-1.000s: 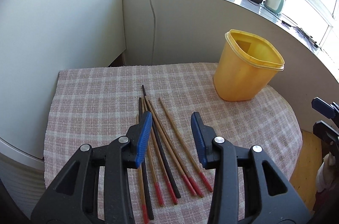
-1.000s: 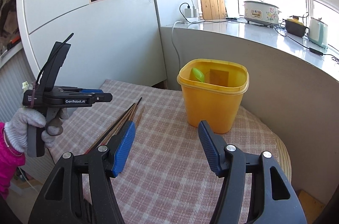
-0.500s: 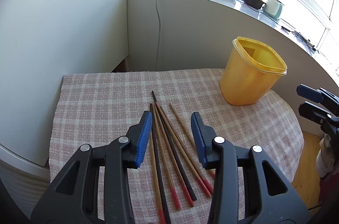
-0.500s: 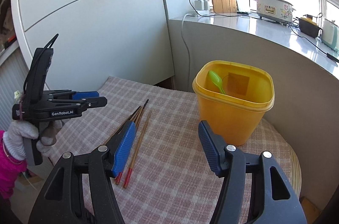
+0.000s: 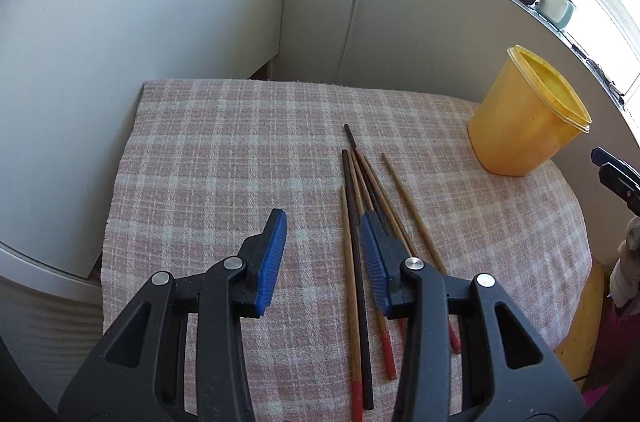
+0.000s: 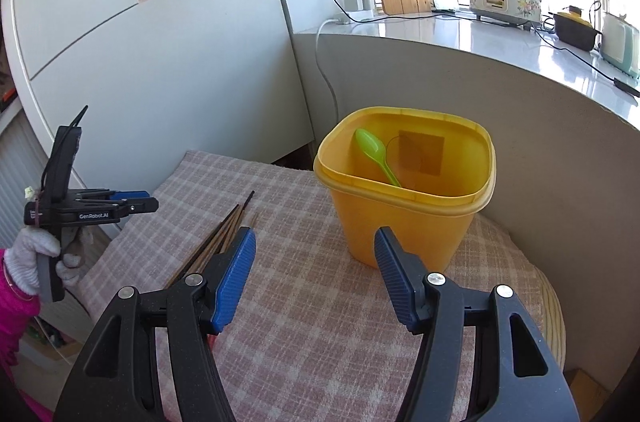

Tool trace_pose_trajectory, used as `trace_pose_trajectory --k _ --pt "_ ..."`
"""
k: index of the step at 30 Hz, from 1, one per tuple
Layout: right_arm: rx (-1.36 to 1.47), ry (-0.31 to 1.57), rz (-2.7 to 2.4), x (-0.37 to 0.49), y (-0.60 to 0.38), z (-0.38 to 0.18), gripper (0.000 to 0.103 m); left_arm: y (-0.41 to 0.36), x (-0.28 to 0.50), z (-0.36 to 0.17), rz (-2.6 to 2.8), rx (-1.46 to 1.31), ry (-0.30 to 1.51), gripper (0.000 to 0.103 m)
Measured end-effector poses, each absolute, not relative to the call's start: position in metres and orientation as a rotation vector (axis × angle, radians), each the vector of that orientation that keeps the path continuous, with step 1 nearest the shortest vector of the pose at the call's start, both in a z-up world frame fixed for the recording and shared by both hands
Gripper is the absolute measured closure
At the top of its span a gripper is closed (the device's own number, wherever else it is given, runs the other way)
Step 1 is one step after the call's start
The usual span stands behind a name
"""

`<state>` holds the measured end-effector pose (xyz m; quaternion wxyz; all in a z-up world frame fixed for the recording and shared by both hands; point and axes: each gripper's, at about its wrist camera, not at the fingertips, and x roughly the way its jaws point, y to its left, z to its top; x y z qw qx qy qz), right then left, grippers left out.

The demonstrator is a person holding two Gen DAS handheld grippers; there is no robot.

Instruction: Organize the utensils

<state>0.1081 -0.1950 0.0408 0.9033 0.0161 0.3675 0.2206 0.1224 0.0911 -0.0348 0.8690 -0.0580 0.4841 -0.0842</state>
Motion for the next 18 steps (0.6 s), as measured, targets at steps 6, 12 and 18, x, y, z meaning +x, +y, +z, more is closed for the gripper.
trace_pose_trajectory --k 6,12,18 --pt "0.045 0.820 0.445 0.116 -0.189 0.018 0.042 0.076 0.125 -0.078 -0.226 -0.133 1.143 0.072" --pt "0.023 0.811 0.404 0.114 -0.179 0.006 0.042 0.074 0.134 -0.096 -0.254 -0.098 1.172 0.078" --pt "0.048 0.850 0.374 0.111 -0.162 -0.014 0.042 0.070 0.137 -0.097 -0.314 -0.059 1.176 0.078"
